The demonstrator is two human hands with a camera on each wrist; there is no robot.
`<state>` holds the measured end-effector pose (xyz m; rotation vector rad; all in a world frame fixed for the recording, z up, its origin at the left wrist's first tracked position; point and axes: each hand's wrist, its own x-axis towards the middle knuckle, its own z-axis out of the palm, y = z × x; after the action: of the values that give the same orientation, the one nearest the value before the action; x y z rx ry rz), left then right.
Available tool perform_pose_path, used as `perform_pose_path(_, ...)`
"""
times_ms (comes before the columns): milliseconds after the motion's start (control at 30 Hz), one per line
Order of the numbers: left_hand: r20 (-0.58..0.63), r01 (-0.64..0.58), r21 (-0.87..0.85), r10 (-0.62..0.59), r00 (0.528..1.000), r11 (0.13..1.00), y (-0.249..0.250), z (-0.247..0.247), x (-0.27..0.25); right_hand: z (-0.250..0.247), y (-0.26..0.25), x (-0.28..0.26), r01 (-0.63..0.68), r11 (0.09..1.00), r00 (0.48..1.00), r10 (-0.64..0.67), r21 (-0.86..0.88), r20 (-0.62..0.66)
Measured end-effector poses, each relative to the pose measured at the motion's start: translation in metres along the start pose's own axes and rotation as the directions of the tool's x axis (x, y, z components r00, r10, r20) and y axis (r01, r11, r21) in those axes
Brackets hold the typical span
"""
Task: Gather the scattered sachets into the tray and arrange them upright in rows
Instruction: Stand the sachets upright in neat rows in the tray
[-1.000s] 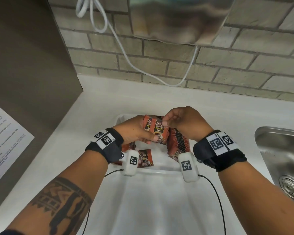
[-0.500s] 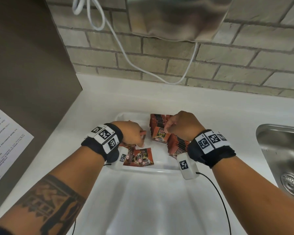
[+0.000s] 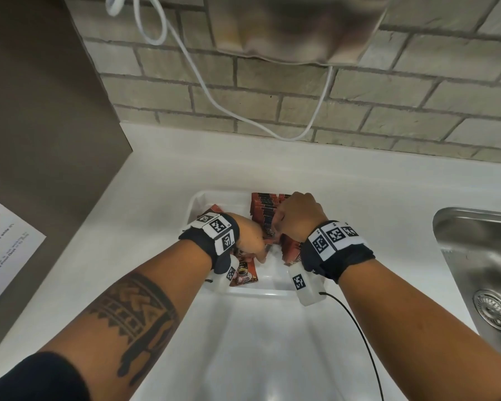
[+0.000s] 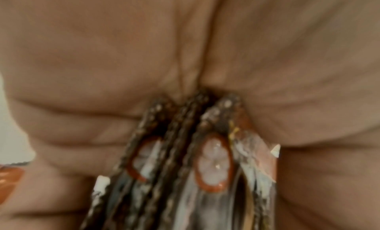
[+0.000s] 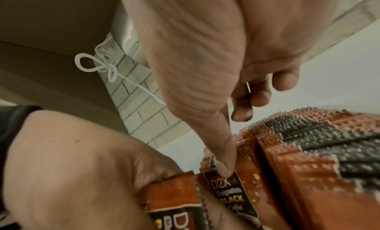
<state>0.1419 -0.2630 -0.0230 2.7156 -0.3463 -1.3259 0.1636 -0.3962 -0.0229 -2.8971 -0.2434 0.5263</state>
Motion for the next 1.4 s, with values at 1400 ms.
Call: perform_pose_path(1400,-0.451,-0.507,-0.816,0.243,0.859,0.278,-0.037,0.004,-0.047,-0.044,0.006,-0.05,0.327,0.748,0.941,-0.198,0.577,-0.276)
